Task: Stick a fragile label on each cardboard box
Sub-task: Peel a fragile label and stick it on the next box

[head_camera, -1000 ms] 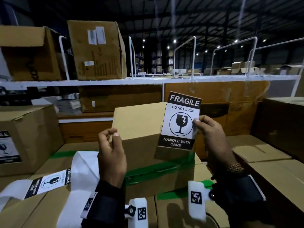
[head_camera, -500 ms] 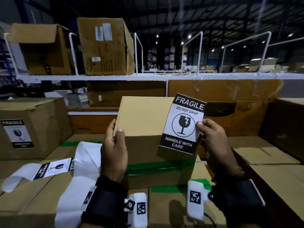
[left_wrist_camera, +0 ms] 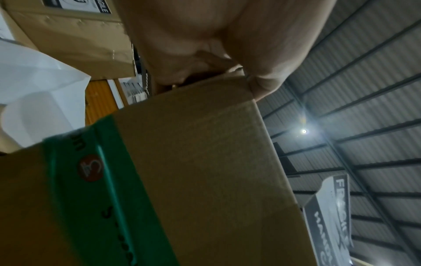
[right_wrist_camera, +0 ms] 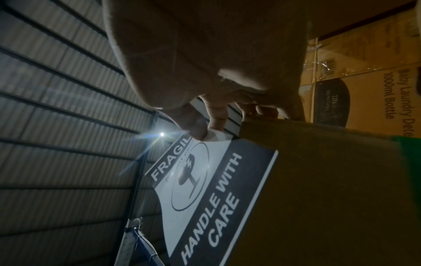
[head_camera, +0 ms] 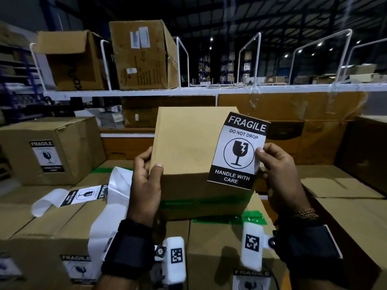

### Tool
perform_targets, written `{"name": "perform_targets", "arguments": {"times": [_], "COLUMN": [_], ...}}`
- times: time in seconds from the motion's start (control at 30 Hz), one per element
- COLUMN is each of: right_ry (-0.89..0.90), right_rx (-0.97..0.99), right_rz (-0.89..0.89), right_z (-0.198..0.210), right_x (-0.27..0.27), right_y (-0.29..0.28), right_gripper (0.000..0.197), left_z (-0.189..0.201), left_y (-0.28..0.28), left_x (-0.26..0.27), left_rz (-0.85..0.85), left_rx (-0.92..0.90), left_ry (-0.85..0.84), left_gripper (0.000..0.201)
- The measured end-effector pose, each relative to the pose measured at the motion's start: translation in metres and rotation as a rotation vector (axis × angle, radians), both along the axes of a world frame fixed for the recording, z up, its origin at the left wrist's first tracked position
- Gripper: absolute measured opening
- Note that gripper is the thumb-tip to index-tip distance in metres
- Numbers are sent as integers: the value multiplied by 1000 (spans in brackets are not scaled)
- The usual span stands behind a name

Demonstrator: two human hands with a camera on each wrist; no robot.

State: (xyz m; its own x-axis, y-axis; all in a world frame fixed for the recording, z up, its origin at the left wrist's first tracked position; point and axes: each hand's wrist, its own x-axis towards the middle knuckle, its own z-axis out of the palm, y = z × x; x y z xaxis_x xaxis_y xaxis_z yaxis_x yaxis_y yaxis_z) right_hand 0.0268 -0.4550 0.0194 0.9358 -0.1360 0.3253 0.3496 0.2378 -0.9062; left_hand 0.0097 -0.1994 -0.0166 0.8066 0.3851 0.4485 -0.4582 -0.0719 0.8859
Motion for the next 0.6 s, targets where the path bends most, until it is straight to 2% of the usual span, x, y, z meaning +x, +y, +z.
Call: {"name": "perform_targets", "arguments": {"times": [0.27, 0.6], "right_ry": [-37, -55], "right_rx": [-7, -52], "right_rz": [19, 57], "right_z": [-4, -12], "right_x": [-22, -31], "right_y": [-26, -61], "right_gripper": [13, 16], "left_z": [-9, -5], "left_y": [-27, -52], "left_x": [-27, -41], "left_rz": [-32, -7], "left_rx": [22, 16], "left_ry": [3, -1], "left_gripper": [41, 38]}}
